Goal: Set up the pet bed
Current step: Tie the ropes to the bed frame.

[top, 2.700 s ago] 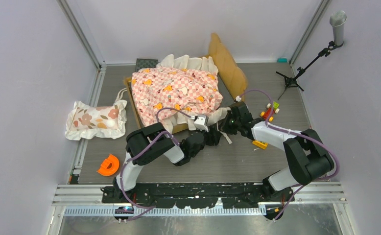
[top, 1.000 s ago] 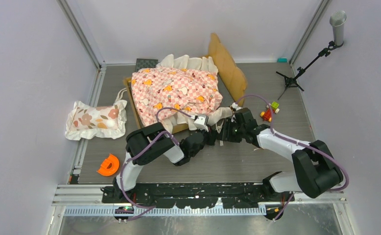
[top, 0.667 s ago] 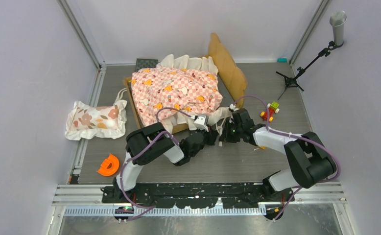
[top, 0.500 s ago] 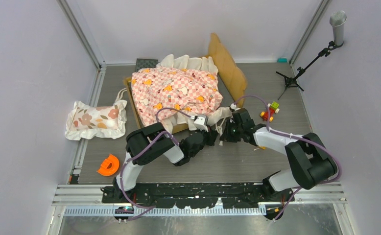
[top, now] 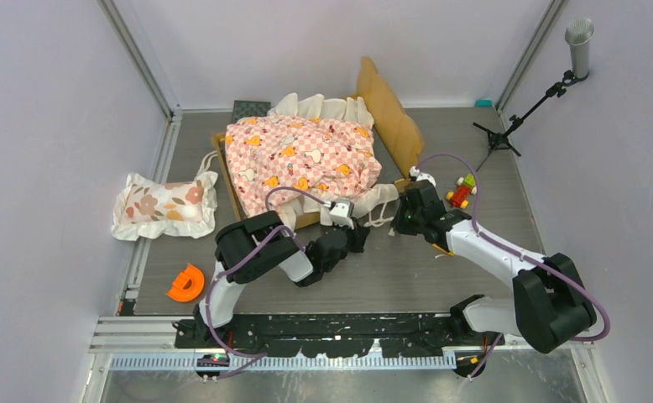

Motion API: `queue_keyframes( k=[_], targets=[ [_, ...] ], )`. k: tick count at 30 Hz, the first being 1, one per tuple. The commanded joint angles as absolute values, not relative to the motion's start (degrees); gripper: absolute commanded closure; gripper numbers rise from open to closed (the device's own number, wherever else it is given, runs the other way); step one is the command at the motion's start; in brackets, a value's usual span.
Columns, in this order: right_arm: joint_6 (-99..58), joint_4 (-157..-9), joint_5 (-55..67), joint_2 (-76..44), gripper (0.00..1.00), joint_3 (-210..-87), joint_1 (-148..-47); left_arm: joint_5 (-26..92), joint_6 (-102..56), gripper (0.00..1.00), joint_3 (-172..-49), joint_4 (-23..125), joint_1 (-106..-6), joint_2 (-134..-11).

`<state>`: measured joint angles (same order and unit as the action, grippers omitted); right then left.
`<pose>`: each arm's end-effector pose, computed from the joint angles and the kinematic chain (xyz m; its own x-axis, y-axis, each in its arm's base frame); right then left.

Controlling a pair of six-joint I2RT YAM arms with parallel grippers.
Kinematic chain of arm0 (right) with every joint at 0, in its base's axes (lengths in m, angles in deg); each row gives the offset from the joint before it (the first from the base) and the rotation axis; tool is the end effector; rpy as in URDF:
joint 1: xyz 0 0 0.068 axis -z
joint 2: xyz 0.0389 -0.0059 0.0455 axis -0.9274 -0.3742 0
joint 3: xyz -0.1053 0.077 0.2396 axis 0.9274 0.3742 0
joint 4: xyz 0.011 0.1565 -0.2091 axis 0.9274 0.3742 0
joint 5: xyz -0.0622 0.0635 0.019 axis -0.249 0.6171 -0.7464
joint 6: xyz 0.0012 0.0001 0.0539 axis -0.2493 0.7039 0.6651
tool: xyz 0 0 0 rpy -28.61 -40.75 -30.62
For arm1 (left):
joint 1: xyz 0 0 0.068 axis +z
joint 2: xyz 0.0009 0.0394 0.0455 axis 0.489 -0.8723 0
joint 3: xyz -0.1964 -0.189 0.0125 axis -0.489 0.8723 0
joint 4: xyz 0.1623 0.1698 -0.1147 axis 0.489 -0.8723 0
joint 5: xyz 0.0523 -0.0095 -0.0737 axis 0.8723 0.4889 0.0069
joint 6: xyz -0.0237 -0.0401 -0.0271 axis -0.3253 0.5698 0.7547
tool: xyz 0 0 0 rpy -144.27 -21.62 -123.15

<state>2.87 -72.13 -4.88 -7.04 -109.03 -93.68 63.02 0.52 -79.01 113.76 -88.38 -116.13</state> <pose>0.2236 0.1052 0.1895 -0.7766 0.1857 -0.6020 -0.0099 0.9519 0.3064 0.1971 -0.3034 0.0938 -0.4452 -0.2990 -0.8441 0.4297 0.7556 -0.4943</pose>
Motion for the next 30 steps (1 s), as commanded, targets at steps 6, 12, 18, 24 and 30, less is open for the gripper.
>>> queue_keyframes(
  k=[6,12,18,24,30],
  targets=[
    [2.92,-69.13,-15.86,-5.80,0.99,-113.82,-93.60,68.22,-1.76,1.00,-78.64,107.58,-88.14,-111.33],
    [2.52,-67.11,-19.95,-10.08,0.99,-116.19,-93.05,68.92,-3.59,1.00,-78.39,103.65,-88.13,-108.35],
    [3.28,-67.04,-22.10,-12.21,0.99,-116.26,-92.10,71.23,-4.47,1.00,-78.58,98.52,-88.14,-106.11],
    [3.81,-67.08,-23.63,-12.24,0.99,-116.97,-89.89,73.58,-4.68,1.00,-77.60,96.63,-88.08,-103.92],
    [3.88,-67.07,-23.65,-12.50,0.99,-118.90,-86.99,74.61,-5.77,1.00,-78.47,95.28,-88.09,-104.42]
  ],
)
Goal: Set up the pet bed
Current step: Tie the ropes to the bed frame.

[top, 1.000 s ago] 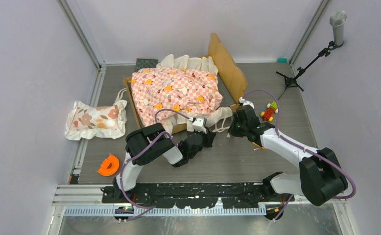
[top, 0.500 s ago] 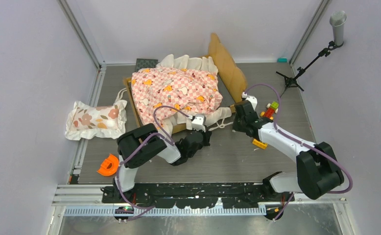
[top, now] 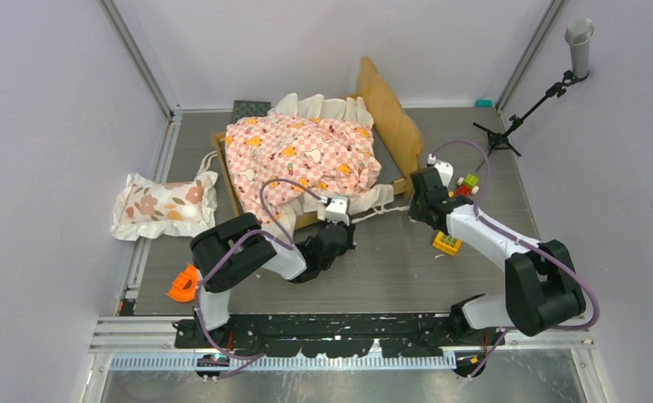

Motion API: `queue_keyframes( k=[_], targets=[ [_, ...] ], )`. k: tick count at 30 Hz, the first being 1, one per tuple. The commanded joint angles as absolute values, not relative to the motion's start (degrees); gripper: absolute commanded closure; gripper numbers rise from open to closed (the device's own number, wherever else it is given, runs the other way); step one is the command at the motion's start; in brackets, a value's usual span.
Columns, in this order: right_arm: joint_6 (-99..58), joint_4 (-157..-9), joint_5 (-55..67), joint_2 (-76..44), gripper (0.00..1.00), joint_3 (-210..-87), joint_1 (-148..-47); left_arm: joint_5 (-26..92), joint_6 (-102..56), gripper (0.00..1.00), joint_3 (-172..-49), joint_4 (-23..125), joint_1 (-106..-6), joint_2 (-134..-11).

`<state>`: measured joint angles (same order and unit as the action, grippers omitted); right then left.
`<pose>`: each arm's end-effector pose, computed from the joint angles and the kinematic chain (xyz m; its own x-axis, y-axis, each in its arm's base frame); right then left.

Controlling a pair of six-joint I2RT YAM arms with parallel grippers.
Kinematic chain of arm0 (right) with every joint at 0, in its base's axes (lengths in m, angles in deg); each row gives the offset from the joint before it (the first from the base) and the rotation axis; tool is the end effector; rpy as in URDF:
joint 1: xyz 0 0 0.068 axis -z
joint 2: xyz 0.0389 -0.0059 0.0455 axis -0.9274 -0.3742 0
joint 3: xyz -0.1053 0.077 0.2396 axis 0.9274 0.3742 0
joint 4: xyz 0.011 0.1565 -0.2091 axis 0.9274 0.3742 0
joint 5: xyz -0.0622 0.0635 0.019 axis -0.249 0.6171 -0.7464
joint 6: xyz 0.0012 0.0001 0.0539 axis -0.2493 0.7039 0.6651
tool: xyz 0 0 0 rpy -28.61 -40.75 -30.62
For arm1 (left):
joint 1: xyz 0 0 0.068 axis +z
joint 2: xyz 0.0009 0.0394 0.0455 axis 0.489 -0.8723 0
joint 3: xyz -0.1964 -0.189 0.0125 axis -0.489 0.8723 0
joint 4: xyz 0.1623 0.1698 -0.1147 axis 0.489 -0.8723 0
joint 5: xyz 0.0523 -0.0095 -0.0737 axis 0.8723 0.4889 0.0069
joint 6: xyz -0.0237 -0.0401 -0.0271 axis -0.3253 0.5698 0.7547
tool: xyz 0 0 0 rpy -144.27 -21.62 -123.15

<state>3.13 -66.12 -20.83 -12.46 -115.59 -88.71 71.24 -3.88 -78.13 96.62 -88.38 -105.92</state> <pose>0.2519 0.0826 0.1962 -0.7144 0.2439 -0.6558 0.2490 0.9645 0.0875 0.1938 -0.2891 0.1203 -0.4127 -0.1740 -0.8941 0.3353 0.8837 -0.3267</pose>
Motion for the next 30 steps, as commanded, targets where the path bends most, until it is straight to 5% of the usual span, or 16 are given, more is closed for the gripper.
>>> queue_keyframes(
  k=[1,30],
  targets=[
    [3.70,-67.07,-23.65,-12.58,0.99,-119.20,-86.36,74.66,-5.86,1.00,-78.71,95.44,-88.13,-104.85],
    [1.48,-67.01,-21.37,-17.05,0.99,-128.13,-74.58,81.88,-4.10,1.00,-76.03,91.55,-88.10,-107.21]
  ],
)
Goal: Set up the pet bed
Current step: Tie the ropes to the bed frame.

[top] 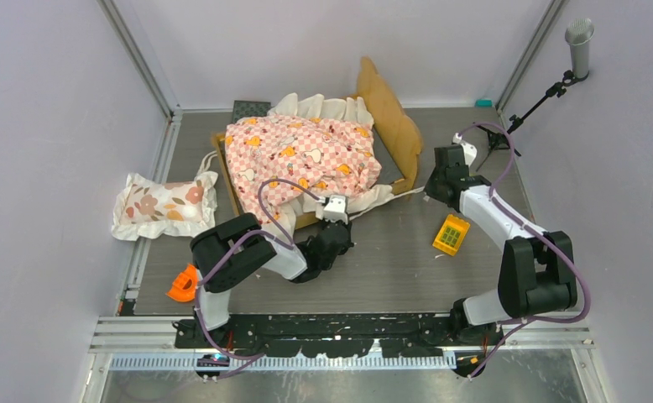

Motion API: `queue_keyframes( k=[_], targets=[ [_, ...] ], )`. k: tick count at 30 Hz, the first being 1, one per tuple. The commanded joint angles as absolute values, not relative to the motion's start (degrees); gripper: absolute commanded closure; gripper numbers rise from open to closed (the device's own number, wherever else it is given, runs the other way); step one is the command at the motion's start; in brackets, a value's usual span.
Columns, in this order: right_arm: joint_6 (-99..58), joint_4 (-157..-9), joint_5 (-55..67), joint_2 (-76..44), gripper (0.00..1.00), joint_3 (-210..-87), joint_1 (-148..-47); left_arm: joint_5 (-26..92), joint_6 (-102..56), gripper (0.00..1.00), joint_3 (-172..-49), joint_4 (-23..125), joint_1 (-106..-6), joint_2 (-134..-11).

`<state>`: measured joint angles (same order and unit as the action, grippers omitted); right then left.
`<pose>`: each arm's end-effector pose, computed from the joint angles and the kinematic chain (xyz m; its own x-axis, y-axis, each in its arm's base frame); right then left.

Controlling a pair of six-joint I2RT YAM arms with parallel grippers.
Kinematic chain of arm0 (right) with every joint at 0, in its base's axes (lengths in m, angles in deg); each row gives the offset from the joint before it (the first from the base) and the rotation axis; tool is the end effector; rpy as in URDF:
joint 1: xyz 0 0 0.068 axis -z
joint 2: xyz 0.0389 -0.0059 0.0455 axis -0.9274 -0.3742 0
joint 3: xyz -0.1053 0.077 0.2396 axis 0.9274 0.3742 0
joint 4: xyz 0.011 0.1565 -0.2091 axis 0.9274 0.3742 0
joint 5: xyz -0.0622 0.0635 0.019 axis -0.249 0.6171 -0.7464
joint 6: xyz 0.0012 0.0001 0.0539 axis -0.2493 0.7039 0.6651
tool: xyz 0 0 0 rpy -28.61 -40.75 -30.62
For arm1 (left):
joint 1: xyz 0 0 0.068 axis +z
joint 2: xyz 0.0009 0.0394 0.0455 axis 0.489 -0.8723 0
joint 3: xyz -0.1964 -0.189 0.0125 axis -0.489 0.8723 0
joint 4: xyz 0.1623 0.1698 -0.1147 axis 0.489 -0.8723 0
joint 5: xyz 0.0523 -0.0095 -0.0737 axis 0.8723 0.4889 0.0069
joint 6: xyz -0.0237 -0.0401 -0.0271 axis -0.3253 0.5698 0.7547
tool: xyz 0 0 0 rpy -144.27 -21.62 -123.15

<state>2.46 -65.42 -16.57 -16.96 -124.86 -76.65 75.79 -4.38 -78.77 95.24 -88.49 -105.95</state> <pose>0.2963 0.0356 0.2240 -0.6302 0.3917 -0.6704 0.3871 0.9070 0.1660 0.1955 -0.2886 0.1211 -0.3816 -0.1711 -0.9084 0.2793 0.9154 -0.2898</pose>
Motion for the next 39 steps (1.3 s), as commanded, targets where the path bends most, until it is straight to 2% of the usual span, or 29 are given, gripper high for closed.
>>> queue_keyframes(
  k=[1,11,16,18,20,22,23,25,27,31,34,39],
  targets=[
    [1.39,-67.00,-21.44,-17.20,0.99,-128.42,-74.44,82.14,-3.98,1.00,-75.70,91.53,-88.15,-107.19],
    [1.23,-67.01,-21.36,-18.35,0.99,-129.78,-73.83,81.80,-3.06,1.00,-74.39,91.77,-88.09,-107.45],
    [1.15,-66.99,-19.92,-17.87,0.99,-129.07,-73.77,76.19,-4.80,0.98,-74.13,94.78,-88.13,-107.64],
    [1.02,-67.00,-18.54,-17.34,0.99,-128.55,-73.80,72.95,-4.89,0.91,-73.71,96.37,-88.23,-107.27],
    [0.82,-66.99,-17.43,-16.77,0.89,-128.13,-73.80,69.64,-4.81,0.77,-73.54,97.08,-88.27,-106.40],
    [0.81,-66.40,-17.30,-15.88,0.72,-127.88,-73.78,67.15,-4.65,0.65,-73.46,97.02,-88.64,-105.26],
    [0.80,-66.13,-17.41,-15.06,0.67,-127.71,-73.75,66.22,-4.70,0.54,-73.43,96.70,-88.94,-104.32],
    [0.64,-65.62,-17.80,-13.42,0.61,-127.28,-73.77,64.71,-4.68,0.36,-73.50,95.15,-89.54,-102.61],
    [0.43,-65.05,-18.11,-11.40,0.56,-126.87,-73.79,63.30,-4.41,0.29,-73.54,93.20,-90.42,-100.70],
    [-0.67,-63.20,-17.07,-6.99,0.51,-126.41,-73.75,62.74,-4.74,0.27,-72.90,88.45,-93.72,-94.99],
    [-1.88,-62.37,-15.65,-2.38,0.50,-125.67,-73.78,63.22,-5.33,0.29,-72.46,82.39,-96.81,-88.06],
    [-4.40,-61.83,-11.65,5.70,0.47,-125.37,-73.87,66.41,-4.59,0.32,-76.45,60.44,-98.65,-71.88]
  ],
)
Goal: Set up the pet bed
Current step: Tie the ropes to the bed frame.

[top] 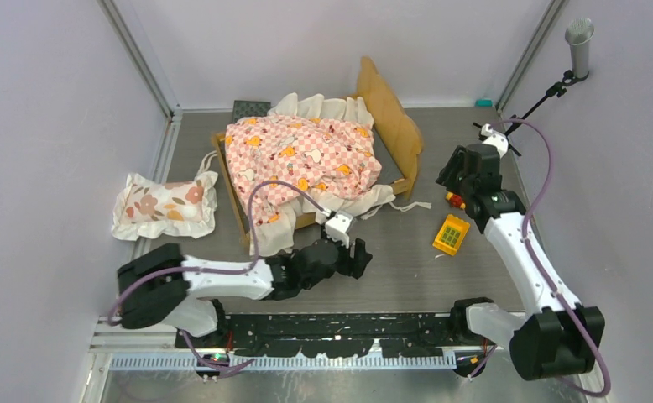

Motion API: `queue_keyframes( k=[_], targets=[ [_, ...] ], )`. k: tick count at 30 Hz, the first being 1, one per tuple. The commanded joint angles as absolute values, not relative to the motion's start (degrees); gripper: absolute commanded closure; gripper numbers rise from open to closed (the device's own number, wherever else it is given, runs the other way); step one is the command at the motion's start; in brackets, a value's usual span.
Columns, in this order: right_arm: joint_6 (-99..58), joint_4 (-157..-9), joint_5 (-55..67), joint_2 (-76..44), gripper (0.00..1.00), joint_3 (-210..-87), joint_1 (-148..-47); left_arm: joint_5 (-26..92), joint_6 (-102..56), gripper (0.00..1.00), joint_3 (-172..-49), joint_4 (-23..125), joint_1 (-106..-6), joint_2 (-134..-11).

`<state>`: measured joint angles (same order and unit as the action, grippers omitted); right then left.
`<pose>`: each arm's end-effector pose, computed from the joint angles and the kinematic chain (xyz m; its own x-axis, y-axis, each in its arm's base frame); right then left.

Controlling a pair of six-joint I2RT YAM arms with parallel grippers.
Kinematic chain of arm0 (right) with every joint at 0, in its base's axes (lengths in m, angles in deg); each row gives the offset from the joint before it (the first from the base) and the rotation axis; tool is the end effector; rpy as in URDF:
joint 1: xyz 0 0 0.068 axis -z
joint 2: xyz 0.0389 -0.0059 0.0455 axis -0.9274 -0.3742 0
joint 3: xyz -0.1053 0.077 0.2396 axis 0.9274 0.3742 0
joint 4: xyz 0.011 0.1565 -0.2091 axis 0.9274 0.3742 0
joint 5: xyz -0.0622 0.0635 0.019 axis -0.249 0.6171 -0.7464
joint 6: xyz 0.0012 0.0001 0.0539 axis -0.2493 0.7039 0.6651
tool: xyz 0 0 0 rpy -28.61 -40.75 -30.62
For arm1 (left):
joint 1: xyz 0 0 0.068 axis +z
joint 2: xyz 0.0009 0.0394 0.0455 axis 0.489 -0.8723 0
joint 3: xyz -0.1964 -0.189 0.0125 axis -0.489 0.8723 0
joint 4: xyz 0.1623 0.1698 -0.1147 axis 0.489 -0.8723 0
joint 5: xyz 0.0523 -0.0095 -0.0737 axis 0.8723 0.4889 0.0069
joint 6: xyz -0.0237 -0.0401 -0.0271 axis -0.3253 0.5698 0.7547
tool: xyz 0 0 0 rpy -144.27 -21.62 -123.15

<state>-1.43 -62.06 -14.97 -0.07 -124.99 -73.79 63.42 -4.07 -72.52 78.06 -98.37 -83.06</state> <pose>0.2506 0.0170 0.2954 -0.4711 0.3813 -0.7954 0.3273 0.9129 0.2438 0.1195 -0.2749 0.1828 -0.4918 -0.0349 -0.8700 0.5657 0.7468 -0.3498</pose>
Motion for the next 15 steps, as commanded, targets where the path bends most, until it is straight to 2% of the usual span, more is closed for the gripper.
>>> queue_keyframes(
  k=[1,5,9,12,15],
  targets=[
    [-4.92,-61.51,-10.03,6.93,0.47,-125.92,-73.91,68.07,-4.70,0.33,-78.42,52.19,-98.62,-67.82],
    [-6.83,-60.13,-3.36,7.52,0.44,-129.68,-76.38,73.67,-1.45,0.34,-80.75,37.77,-92.84,-56.22],
    [-10.80,-57.34,-9.80,4.76,0.43,-134.63,-87.91,71.09,4.25,0.38,-82.15,22.72,-77.44,-47.43],
    [-11.27,-55.63,-11.45,0.25,0.43,-138.03,-93.87,73.58,4.05,0.34,-82.40,16.34,-71.71,-44.15],
    [-10.41,-54.85,-10.90,-4.73,0.43,-140.24,-95.26,71.40,3.04,0.29,-82.02,13.85,-67.85,-44.73]
  ],
)
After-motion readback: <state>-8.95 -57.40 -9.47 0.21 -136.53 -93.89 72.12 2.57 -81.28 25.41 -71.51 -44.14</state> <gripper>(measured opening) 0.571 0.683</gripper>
